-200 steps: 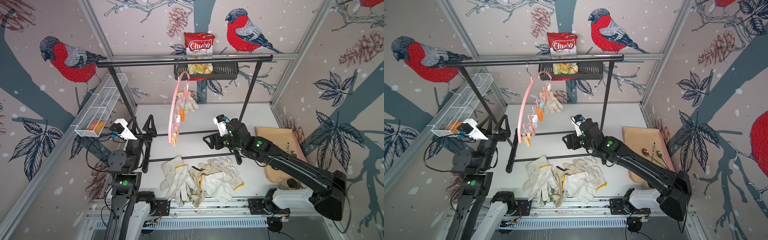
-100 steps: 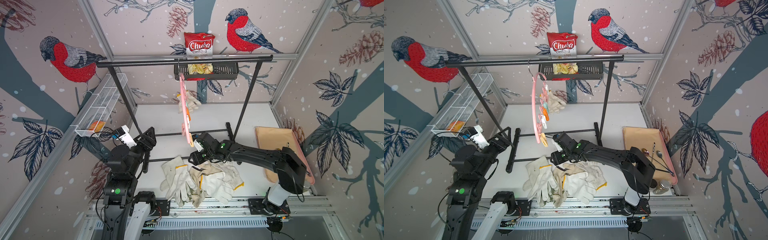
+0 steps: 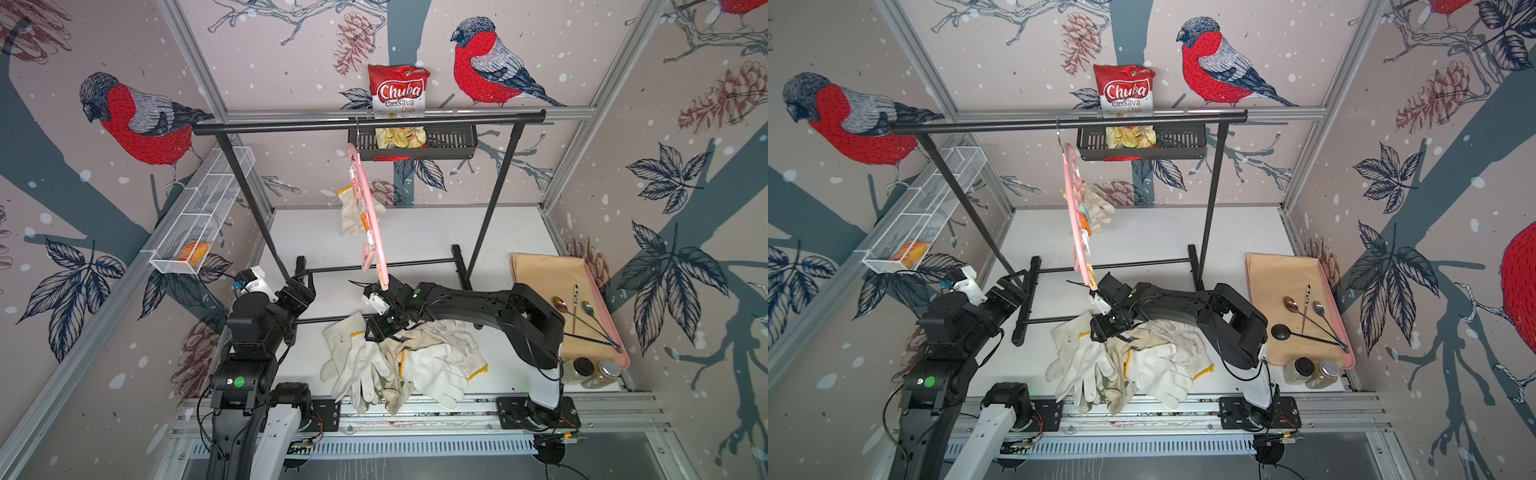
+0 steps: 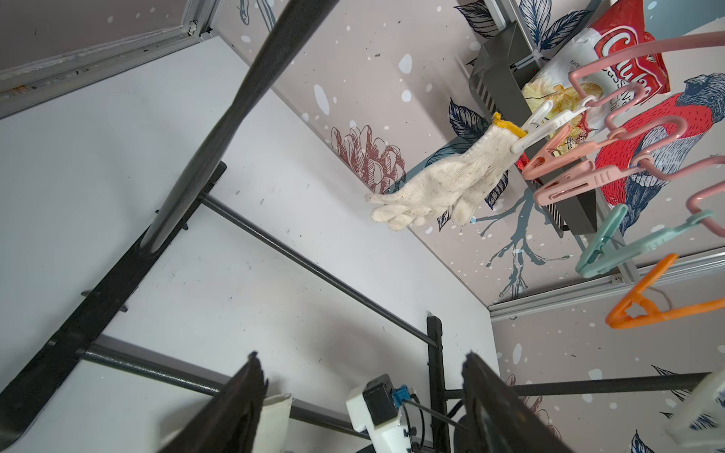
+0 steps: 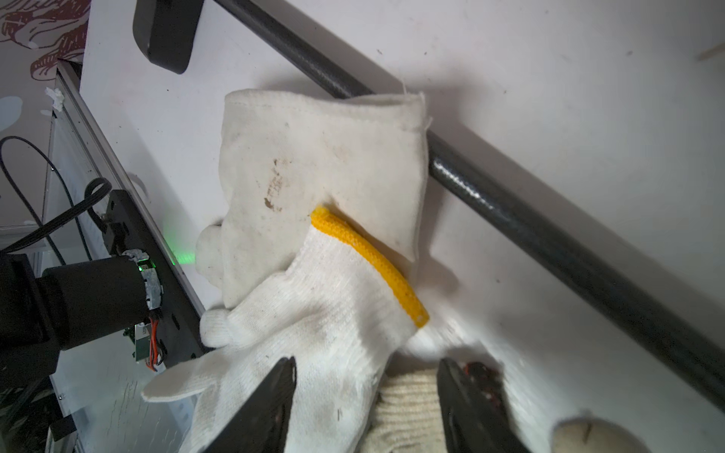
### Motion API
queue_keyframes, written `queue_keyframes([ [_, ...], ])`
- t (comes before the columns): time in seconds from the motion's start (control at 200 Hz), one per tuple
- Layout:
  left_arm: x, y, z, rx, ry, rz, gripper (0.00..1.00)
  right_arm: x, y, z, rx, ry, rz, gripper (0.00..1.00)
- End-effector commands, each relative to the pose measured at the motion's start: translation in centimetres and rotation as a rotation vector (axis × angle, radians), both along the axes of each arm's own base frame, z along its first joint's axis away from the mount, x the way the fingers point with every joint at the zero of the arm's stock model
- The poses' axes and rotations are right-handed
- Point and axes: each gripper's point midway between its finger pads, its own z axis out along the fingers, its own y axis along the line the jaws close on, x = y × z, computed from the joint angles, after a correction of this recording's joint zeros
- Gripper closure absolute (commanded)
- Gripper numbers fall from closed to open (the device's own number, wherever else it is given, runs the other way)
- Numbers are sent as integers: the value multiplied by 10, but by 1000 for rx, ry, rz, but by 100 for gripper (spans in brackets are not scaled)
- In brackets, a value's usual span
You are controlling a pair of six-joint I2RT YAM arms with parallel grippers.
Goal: Clip the gloves onto a hanger to dry
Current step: Pick up the glove from the center of the board.
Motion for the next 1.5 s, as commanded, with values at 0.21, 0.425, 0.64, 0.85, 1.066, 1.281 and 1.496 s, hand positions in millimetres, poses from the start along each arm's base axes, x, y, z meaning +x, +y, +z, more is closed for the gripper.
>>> queue_keyframes([
  [0.21,-2,3,-2,10,11,15,20,-4,3,-22,-50,55,35,58],
  [0.425,0,-1,-3,22,2,-14,24,0,5,-16,-38,34,27,70],
  [0.64,1,-2,-1,56,-10,-31,33,2,6,-8,-19,18,24,83],
  [0.85,5,-10,9,85,-55,-89,38,6,9,5,8,-1,18,100],
  [1.066,15,-31,27,130,-95,-233,40,18,-8,33,40,-54,-15,100],
  [1.281,27,-48,52,135,-205,-333,45,37,-44,57,51,-131,-73,100],
  [1.496,34,-77,37,76,-222,-499,52,51,-72,62,34,-177,-107,100],
])
